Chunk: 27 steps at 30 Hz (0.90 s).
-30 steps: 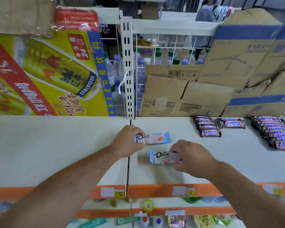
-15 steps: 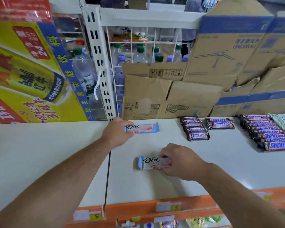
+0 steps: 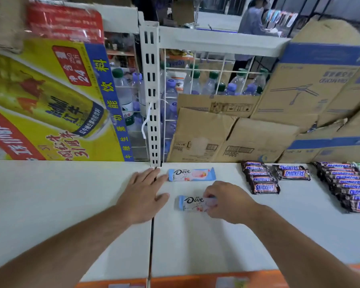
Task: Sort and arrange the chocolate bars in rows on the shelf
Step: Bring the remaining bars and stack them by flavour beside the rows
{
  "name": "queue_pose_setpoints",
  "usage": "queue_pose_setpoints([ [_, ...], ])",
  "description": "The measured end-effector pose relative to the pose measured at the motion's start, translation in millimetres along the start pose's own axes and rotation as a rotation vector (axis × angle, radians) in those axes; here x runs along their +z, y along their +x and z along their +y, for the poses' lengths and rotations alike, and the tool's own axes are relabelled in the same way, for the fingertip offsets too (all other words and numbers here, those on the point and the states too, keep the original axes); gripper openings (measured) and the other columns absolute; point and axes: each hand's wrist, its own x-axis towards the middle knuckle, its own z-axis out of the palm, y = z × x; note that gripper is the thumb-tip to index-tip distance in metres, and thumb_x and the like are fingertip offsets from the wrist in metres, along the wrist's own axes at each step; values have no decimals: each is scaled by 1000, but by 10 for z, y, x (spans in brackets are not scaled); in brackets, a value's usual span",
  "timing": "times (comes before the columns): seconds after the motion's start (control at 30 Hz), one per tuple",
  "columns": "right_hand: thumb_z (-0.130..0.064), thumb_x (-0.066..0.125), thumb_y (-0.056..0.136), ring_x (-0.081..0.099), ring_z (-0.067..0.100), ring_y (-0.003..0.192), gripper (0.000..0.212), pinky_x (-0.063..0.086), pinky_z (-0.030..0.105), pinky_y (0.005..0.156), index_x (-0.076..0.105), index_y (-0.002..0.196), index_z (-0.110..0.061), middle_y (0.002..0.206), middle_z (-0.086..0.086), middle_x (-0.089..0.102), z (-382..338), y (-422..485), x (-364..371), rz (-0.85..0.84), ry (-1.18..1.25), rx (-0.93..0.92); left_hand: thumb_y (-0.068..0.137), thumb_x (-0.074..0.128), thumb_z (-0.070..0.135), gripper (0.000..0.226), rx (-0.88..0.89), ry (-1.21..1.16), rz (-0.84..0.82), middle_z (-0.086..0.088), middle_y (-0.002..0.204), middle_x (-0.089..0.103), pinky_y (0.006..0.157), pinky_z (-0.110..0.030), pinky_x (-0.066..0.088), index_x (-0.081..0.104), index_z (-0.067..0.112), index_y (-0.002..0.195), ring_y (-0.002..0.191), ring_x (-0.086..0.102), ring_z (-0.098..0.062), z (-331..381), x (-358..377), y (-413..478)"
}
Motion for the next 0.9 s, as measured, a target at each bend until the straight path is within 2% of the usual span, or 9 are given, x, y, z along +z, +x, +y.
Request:
queue_pose_setpoints([
  [0.1,-34,59,70,59,18,86,21,51,31,71,61,91,-30,96,-8,60,-68,187,-4,23,-8,31,88,25,57,64,0,-22,29,7,160,20,119,-41,9,30,35,148,146,11,-12,2,-8,2],
  [0.27,-28,58,85,55,17,102,27,48,30,81,62,111,-22,110,-5,56,-217,391,-83,176,-50,10,88,34,55,62,-15,-81,37,9,159,22,119,-38,6,34,34,147,146,11,-8,-23,-24,-6],
  [0.33,-30,56,83,57,17,100,26,48,29,79,61,108,-25,107,-6,55,-226,492,-72,222,-30,48,89,37,54,61,-14,-87,44,9,158,24,119,-37,4,34,33,146,145,12,-7,-30,-32,-6],
  [0.43,-37,50,77,57,21,99,21,49,32,79,56,97,-32,103,-7,53,-219,594,-26,184,-30,86,88,39,54,60,-16,-101,53,8,156,28,119,-37,5,38,33,144,144,14,-8,-42,-27,-1],
  [0.6,-29,62,80,45,21,114,39,45,37,91,57,119,-30,117,-5,55,-274,556,-9,249,-77,149,85,42,57,59,-36,-114,84,11,150,35,118,-43,2,44,34,139,140,19,-8,-38,-20,-20],
  [0.9,-32,64,79,46,20,116,46,46,33,89,54,123,-32,123,-4,53,-358,591,-70,173,-62,209,79,37,58,60,-20,-64,124,9,135,46,111,-47,20,51,33,132,128,32,-13,-43,-51,-28],
])
